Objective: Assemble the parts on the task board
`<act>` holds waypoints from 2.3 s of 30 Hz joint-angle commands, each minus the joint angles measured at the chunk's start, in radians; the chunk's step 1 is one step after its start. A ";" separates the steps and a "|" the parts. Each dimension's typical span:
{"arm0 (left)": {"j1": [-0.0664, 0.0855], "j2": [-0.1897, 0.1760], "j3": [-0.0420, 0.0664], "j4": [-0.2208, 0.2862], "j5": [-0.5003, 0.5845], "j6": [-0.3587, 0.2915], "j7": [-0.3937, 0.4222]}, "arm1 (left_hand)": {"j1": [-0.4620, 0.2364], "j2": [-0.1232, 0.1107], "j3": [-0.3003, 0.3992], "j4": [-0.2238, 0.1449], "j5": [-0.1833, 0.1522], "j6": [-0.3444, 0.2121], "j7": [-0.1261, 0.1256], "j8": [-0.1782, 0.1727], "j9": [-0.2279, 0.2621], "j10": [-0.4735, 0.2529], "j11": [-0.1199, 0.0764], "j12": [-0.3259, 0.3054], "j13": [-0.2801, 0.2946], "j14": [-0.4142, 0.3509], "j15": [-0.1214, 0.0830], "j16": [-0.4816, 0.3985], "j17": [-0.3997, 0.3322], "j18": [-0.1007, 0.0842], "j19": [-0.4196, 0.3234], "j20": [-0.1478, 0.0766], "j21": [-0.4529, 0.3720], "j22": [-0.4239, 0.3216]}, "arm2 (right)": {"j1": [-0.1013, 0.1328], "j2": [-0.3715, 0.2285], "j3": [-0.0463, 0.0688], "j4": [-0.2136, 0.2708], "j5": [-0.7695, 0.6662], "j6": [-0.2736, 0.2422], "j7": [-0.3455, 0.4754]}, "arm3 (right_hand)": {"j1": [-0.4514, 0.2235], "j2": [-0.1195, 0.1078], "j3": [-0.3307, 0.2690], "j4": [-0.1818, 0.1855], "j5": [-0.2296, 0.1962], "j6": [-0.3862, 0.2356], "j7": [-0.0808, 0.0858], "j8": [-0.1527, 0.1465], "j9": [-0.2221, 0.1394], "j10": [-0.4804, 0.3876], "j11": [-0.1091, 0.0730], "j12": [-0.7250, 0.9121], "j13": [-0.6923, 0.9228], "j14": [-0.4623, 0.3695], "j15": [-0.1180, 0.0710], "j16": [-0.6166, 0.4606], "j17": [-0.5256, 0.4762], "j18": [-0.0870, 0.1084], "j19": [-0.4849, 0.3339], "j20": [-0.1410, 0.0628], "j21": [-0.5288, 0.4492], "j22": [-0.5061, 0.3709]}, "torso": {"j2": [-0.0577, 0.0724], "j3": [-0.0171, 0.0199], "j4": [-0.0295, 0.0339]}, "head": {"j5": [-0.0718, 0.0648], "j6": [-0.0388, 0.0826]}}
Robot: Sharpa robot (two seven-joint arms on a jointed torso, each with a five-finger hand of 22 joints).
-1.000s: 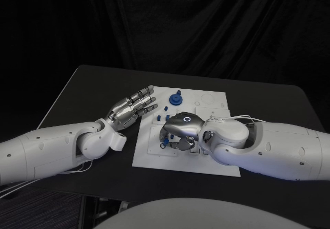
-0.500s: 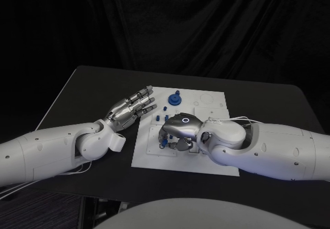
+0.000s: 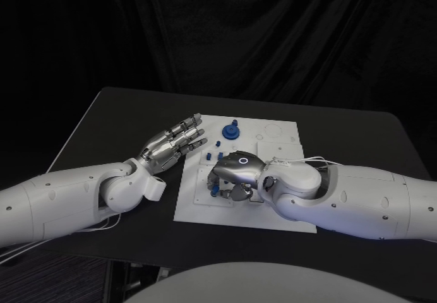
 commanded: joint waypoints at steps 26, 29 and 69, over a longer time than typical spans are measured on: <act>-0.003 0.006 0.001 -0.005 0.002 0.012 0.008 | -0.010 0.003 0.012 -0.007 0.005 0.004 0.008 0.003 0.001 0.002 0.005 -0.003 -0.002 -0.002 0.004 -0.004 -0.002 -0.014 0.001 0.008 0.004 0.004 | -0.016 -0.002 -0.003 -0.022 0.008 0.032 0.000 | -0.052 -0.037 -0.139 0.043 -0.027 -0.588 -0.005 -0.188 -0.098 -0.309 0.093 -0.075 0.007 -0.111 0.082 -0.052 -0.141 0.014 -0.112 0.072 -0.183 0.050 | 0.000 0.0008 -0.0033 | 0.001 0.000; -0.003 0.005 0.001 -0.006 0.002 0.013 0.008 | -0.010 0.003 0.012 -0.007 0.005 0.004 0.008 0.003 0.001 0.002 0.005 -0.003 -0.002 -0.002 0.004 -0.004 -0.002 -0.014 0.001 0.008 0.004 0.004 | -0.015 -0.010 -0.003 -0.023 0.019 -0.001 0.021 | -0.030 -0.042 -0.201 0.086 -0.048 -0.670 -0.013 -0.193 -0.132 -0.354 0.098 -0.056 0.012 -0.122 0.086 -0.051 -0.148 0.017 -0.119 0.078 -0.196 0.049 | -0.001 0.0012 -0.0022 | -0.001 0.000; -0.006 -0.010 0.001 -0.004 0.002 -0.017 0.017 | -0.014 0.001 0.019 -0.013 0.006 0.012 0.015 0.004 0.003 0.002 0.007 -0.003 -0.002 -0.002 0.007 -0.004 -0.002 -0.007 0.003 0.018 0.005 0.007 | 0.038 -0.543 -0.005 0.232 0.241 -0.083 -0.306 | -0.358 -0.029 -0.283 0.244 -0.060 -0.025 -0.060 0.165 0.150 0.517 -0.079 1.196 1.497 0.211 -0.064 0.200 0.688 -0.067 0.189 -0.059 0.304 0.169 | -0.010 -0.0072 -0.0117 | -0.071 0.000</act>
